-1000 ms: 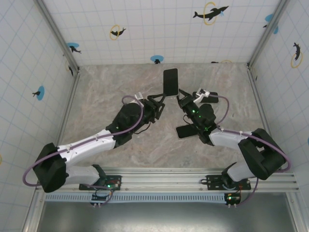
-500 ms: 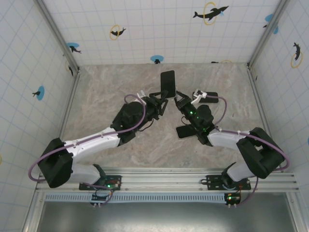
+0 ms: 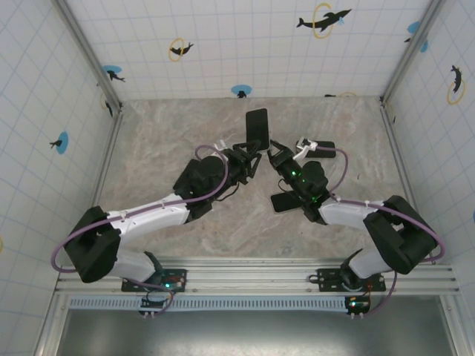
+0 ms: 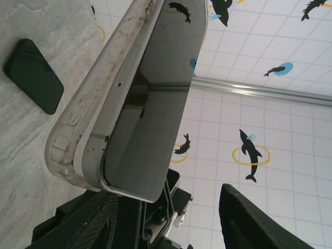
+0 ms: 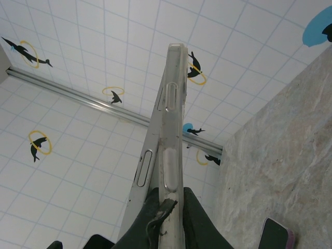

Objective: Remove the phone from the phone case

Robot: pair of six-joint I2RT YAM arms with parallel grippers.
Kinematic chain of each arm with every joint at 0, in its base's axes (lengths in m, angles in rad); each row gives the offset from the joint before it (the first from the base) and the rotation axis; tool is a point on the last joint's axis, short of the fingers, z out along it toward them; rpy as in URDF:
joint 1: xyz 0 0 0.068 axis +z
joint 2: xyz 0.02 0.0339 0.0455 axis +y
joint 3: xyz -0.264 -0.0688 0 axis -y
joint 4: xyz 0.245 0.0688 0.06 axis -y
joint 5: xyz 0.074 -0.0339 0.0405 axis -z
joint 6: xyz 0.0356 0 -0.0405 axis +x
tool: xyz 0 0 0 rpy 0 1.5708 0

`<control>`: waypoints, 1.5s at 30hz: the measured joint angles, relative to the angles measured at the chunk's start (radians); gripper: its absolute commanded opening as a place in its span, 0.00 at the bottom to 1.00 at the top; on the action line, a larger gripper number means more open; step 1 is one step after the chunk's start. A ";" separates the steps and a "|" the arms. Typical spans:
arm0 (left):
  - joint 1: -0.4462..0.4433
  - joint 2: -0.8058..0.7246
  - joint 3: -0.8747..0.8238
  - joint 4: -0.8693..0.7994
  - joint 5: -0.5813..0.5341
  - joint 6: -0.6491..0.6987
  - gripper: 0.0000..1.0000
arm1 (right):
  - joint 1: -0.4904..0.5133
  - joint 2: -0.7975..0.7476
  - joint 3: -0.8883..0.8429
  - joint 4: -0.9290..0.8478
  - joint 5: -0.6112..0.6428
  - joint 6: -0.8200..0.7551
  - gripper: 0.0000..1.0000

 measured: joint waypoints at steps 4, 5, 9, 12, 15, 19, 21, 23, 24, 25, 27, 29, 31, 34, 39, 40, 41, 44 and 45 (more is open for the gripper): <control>0.000 0.000 -0.010 0.017 -0.019 0.000 0.51 | 0.004 0.000 0.000 0.001 -0.002 -0.001 0.00; 0.000 0.000 -0.011 0.016 -0.027 0.000 0.51 | 0.007 0.000 0.000 0.001 0.000 -0.003 0.00; -0.003 0.000 -0.011 0.009 -0.053 0.002 0.48 | 0.028 0.000 -0.003 0.000 0.037 -0.003 0.00; -0.006 0.000 -0.003 -0.031 -0.069 0.005 0.45 | 0.048 0.000 -0.015 0.000 0.078 -0.002 0.00; -0.008 0.000 0.006 -0.053 -0.080 0.005 0.43 | 0.064 0.000 -0.017 0.000 0.114 -0.002 0.00; -0.007 0.014 0.030 -0.075 -0.098 0.005 0.38 | 0.085 0.000 -0.022 0.010 0.162 0.002 0.00; -0.007 0.026 0.038 -0.074 -0.106 0.005 0.36 | 0.093 0.000 -0.031 0.026 0.174 0.005 0.00; -0.006 0.035 0.045 -0.074 -0.113 0.005 0.34 | 0.100 0.000 -0.033 0.032 0.183 0.005 0.00; -0.005 0.039 0.050 -0.074 -0.114 0.006 0.32 | 0.102 0.000 -0.033 0.035 0.188 0.005 0.00; -0.005 0.043 0.057 -0.074 -0.116 0.006 0.31 | 0.104 0.000 -0.033 0.039 0.191 0.005 0.00; -0.005 0.049 0.072 -0.073 -0.116 0.008 0.27 | 0.105 0.000 -0.033 0.049 0.193 0.005 0.00; -0.005 0.052 0.085 -0.072 -0.115 0.010 0.23 | 0.106 0.000 -0.033 0.058 0.196 0.005 0.00; -0.005 0.053 0.095 -0.071 -0.115 0.016 0.19 | 0.108 0.000 -0.033 0.060 0.201 0.005 0.00; -0.005 0.054 0.100 -0.066 -0.114 0.023 0.14 | 0.110 0.000 -0.033 0.058 0.210 0.005 0.00; -0.005 0.054 0.114 -0.066 -0.108 0.032 0.10 | 0.111 0.000 -0.033 0.032 0.229 0.005 0.00; -0.005 0.054 0.116 -0.066 -0.106 0.032 0.09 | 0.111 0.000 -0.033 0.029 0.234 0.005 0.00; -0.005 0.054 0.116 -0.066 -0.104 0.034 0.08 | 0.110 0.000 -0.033 0.028 0.237 0.005 0.00; -0.005 0.054 0.116 -0.067 -0.100 0.035 0.05 | 0.108 0.000 -0.033 0.023 0.243 0.011 0.00; -0.005 0.054 0.116 -0.067 -0.097 0.036 0.04 | 0.105 0.000 -0.033 0.021 0.245 0.012 0.00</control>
